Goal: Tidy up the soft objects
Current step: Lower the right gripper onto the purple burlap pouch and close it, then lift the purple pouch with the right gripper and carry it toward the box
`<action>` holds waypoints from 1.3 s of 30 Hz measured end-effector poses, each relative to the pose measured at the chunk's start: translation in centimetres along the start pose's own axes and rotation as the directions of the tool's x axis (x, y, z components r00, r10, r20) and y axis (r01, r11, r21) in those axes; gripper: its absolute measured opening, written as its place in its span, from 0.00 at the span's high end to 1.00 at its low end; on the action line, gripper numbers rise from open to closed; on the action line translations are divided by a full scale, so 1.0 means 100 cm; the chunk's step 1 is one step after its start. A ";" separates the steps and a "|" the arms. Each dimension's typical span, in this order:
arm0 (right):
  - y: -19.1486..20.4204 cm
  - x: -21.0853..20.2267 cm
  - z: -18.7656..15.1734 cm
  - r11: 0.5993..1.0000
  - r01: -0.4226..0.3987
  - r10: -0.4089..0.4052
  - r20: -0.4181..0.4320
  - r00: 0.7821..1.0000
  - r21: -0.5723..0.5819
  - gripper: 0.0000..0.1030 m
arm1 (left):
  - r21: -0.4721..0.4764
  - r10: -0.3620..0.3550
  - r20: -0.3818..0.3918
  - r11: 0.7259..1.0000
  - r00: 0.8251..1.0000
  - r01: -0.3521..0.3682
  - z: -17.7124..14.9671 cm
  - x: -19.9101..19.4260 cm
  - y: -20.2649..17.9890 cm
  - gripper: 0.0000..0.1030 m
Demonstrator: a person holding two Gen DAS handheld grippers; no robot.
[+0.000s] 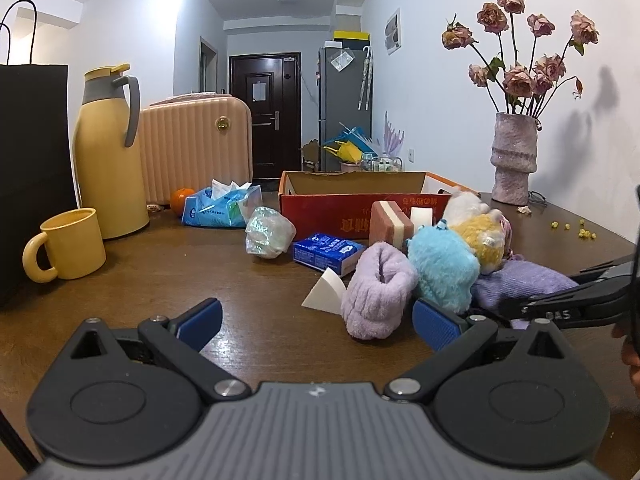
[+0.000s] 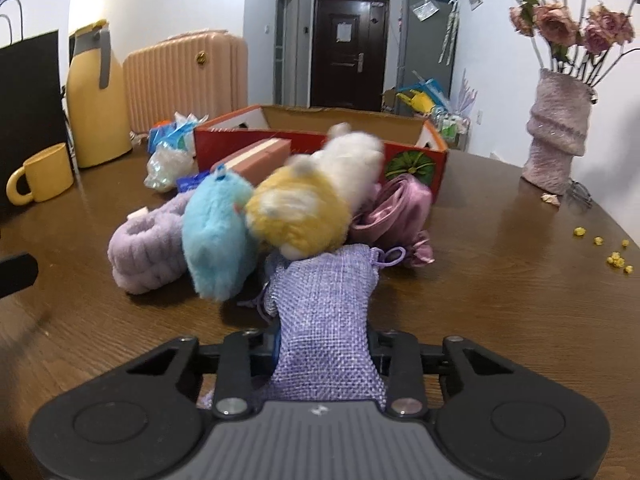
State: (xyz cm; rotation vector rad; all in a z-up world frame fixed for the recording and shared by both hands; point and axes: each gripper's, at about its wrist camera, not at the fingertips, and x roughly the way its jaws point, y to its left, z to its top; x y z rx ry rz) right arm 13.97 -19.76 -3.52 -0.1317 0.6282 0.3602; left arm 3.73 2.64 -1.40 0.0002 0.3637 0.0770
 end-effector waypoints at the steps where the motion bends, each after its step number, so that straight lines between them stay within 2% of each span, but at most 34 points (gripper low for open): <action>1: -0.003 -0.003 0.000 1.000 0.008 -0.008 0.011 1.000 0.005 0.70 | 0.001 0.001 0.001 1.000 1.000 -0.001 0.001 0.001 0.000 0.00; 13: -0.041 -0.027 0.012 0.990 0.118 -0.126 0.122 0.984 0.072 0.71 | 0.028 0.018 0.014 0.999 1.000 -0.019 0.018 0.014 0.003 0.00; 23: -0.067 -0.028 0.025 0.978 0.176 -0.194 0.166 0.967 0.115 0.71 | 0.066 0.050 0.014 0.996 0.999 -0.051 0.031 0.037 0.010 0.00; 32: -0.073 -0.016 0.037 0.971 0.197 -0.219 0.182 0.958 0.135 0.71 | 0.087 0.081 -0.037 0.993 0.996 -0.078 0.036 0.073 0.021 0.00; 39: -0.080 -0.001 0.041 0.965 0.187 -0.223 0.201 0.954 0.183 0.71 | 0.112 0.056 -0.117 0.993 0.992 -0.043 0.032 0.103 0.021 0.00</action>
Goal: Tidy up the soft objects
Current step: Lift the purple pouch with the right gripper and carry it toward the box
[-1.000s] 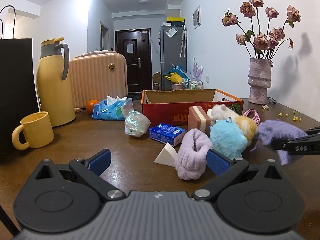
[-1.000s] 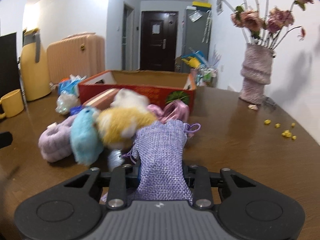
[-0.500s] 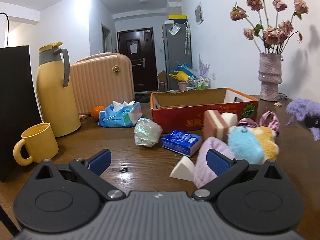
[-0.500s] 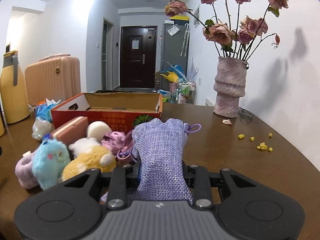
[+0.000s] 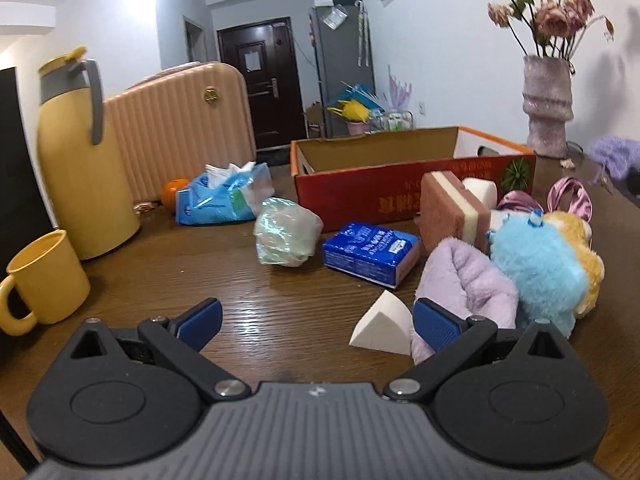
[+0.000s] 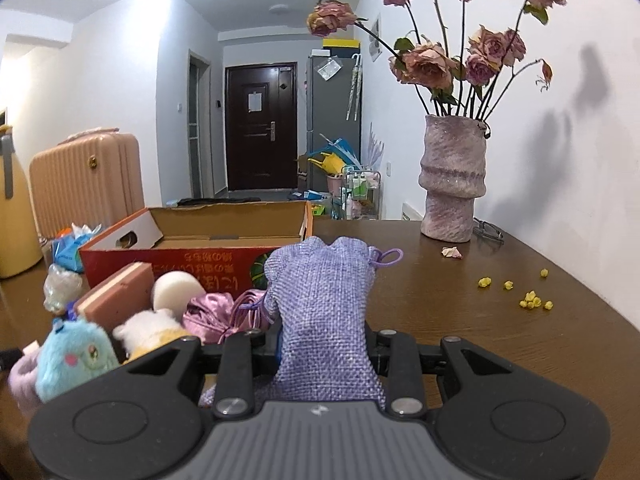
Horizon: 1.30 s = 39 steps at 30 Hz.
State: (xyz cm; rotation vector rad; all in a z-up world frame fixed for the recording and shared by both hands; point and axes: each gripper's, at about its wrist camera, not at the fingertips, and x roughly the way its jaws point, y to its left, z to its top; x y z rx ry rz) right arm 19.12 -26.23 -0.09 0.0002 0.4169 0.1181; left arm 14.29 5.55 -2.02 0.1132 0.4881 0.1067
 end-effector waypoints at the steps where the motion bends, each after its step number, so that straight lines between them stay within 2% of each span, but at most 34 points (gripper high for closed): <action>1: -0.001 0.002 -0.001 1.000 -0.001 0.001 0.003 1.000 0.009 0.71 | 0.008 -0.004 -0.004 1.000 1.000 0.004 0.000 0.003 -0.001 0.00; 7: -0.006 0.008 -0.006 0.999 -0.003 0.003 -0.001 1.000 0.048 0.70 | 0.030 -0.044 -0.039 0.999 0.998 0.046 0.002 0.024 -0.010 0.00; 14: -0.003 0.009 -0.012 0.998 -0.020 0.020 -0.010 1.000 0.052 0.70 | 0.004 -0.094 -0.075 0.996 0.993 0.094 0.003 0.041 -0.011 0.00; 16: -0.001 0.009 -0.013 0.999 -0.026 0.027 -0.016 1.000 0.044 0.70 | -0.007 -0.108 -0.079 0.994 0.991 0.108 0.002 0.042 -0.011 0.05; 19: 0.003 0.008 -0.015 0.999 -0.032 0.033 -0.016 0.999 0.033 0.70 | -0.016 -0.130 -0.082 0.991 0.988 0.129 0.002 0.043 -0.010 0.26; 20: 0.003 0.007 -0.016 0.999 -0.033 0.034 -0.015 0.999 0.032 0.70 | -0.019 -0.142 -0.084 0.990 0.986 0.141 0.002 0.043 -0.010 0.36; 21: 0.003 0.007 -0.016 0.999 -0.034 0.034 -0.014 0.999 0.032 0.70 | -0.020 -0.151 -0.089 0.988 0.984 0.150 0.002 0.043 -0.010 0.51; 23: 0.003 0.005 -0.016 0.999 -0.033 0.033 -0.012 0.999 0.036 0.70 | -0.026 -0.174 -0.114 0.985 0.978 0.172 0.001 0.047 -0.009 0.67; 26: 0.001 0.004 -0.017 0.999 -0.030 0.030 -0.007 1.000 0.044 0.70 | -0.054 -0.235 -0.128 0.972 0.964 0.230 0.001 0.047 -0.006 0.68; 28: 0.000 0.003 -0.017 0.999 -0.027 0.028 -0.003 1.000 0.046 0.70 | -0.038 -0.209 -0.103 0.978 0.973 0.206 0.001 0.042 -0.007 0.68; 39: 0.004 -0.001 -0.017 0.999 -0.027 0.027 0.020 0.999 0.036 0.70 | -0.075 -0.159 -0.047 0.985 0.986 0.155 0.005 0.032 0.002 0.68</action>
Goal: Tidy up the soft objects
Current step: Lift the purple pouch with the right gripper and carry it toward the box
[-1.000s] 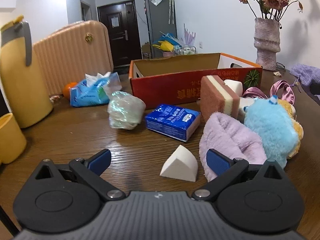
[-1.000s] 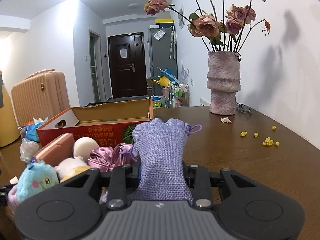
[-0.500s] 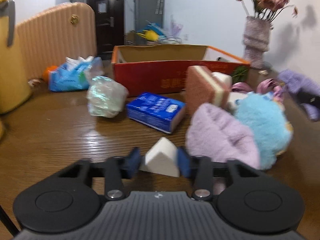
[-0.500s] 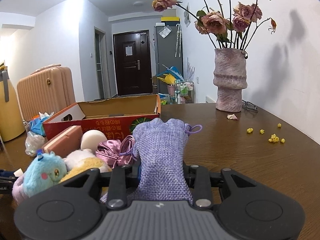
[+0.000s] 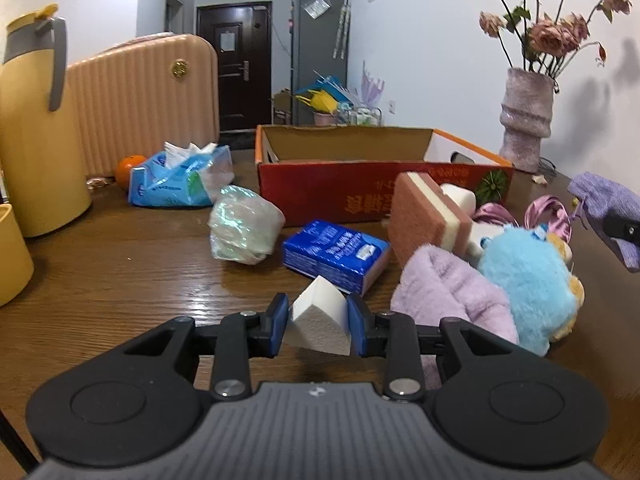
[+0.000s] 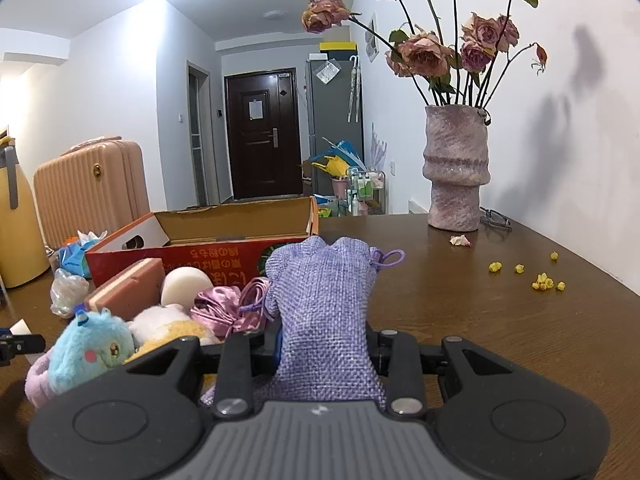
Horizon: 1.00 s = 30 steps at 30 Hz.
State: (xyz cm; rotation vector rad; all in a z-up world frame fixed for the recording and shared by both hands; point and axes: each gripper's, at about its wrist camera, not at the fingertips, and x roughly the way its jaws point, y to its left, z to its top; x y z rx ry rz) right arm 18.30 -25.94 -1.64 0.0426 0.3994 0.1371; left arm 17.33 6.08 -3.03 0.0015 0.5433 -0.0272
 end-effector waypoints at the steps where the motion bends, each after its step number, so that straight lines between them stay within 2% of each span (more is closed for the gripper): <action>1: 0.000 -0.001 0.001 1.000 -0.002 0.002 0.005 1.000 -0.003 0.70 | -0.004 0.005 0.006 1.000 1.000 -0.005 0.000 -0.001 0.001 0.68; 10: 0.006 -0.006 0.014 0.999 -0.029 0.031 0.038 0.999 -0.035 0.70 | -0.027 0.051 0.079 0.998 0.996 -0.049 0.007 -0.018 0.000 0.68; 22: 0.019 0.001 0.046 0.996 -0.043 0.049 0.077 0.996 -0.083 0.70 | -0.063 0.036 0.156 0.998 0.987 -0.027 0.029 -0.030 -0.015 0.68; 30: 0.029 0.018 0.070 0.997 -0.059 0.065 0.117 0.991 -0.055 0.70 | -0.092 0.043 0.208 0.995 0.977 -0.024 0.048 -0.029 -0.021 0.68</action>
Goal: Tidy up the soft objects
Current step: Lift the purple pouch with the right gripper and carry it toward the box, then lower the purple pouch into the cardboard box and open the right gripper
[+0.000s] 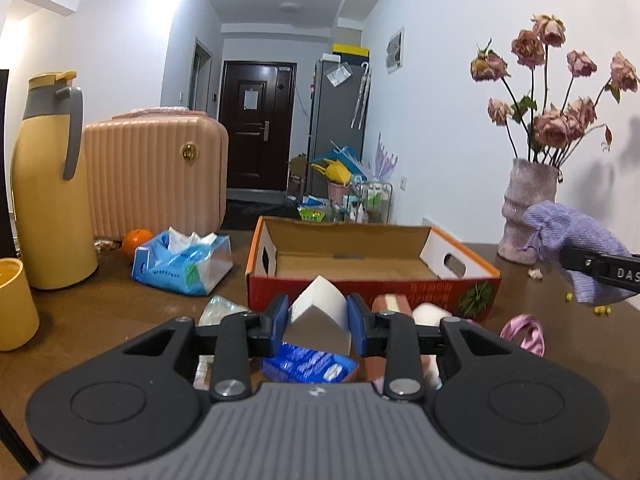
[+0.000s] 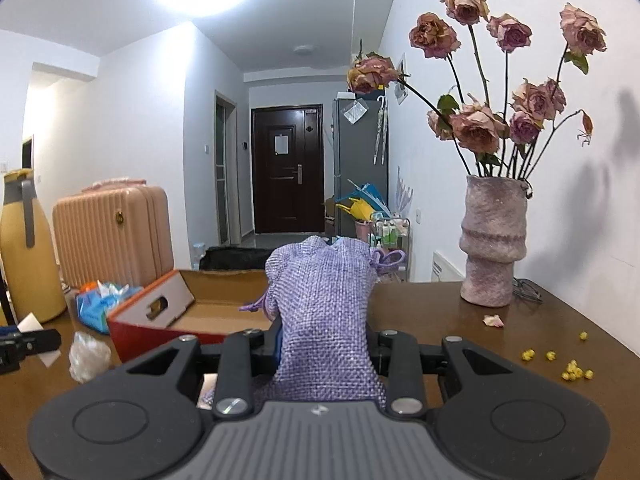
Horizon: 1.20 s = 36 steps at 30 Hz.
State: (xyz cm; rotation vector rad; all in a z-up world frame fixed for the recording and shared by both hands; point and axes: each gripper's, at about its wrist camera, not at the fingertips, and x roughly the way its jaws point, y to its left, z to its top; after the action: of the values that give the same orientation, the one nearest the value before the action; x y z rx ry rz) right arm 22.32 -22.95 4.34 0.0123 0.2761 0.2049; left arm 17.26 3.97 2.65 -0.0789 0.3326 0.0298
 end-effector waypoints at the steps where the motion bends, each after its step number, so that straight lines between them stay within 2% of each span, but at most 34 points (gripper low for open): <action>1: 0.001 0.003 0.001 1.000 -0.004 0.004 0.003 1.000 0.003 0.70 | -0.003 0.001 0.006 1.000 1.000 -0.001 0.002 0.001 -0.001 0.68; 19: 0.011 0.046 0.022 0.999 -0.037 0.037 0.013 0.999 0.023 0.70 | -0.036 0.030 0.053 0.999 0.998 -0.028 0.032 0.041 -0.019 0.68; 36: 0.014 0.093 0.021 0.998 -0.057 0.058 -0.051 0.997 0.017 0.70 | -0.056 0.050 0.029 0.997 0.998 -0.048 0.046 0.098 -0.026 0.68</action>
State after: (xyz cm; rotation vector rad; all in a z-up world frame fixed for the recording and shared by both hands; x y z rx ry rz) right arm 31.37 -19.72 3.96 0.0305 0.3292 0.2607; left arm 28.10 1.88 3.96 -0.1252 0.3035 0.0885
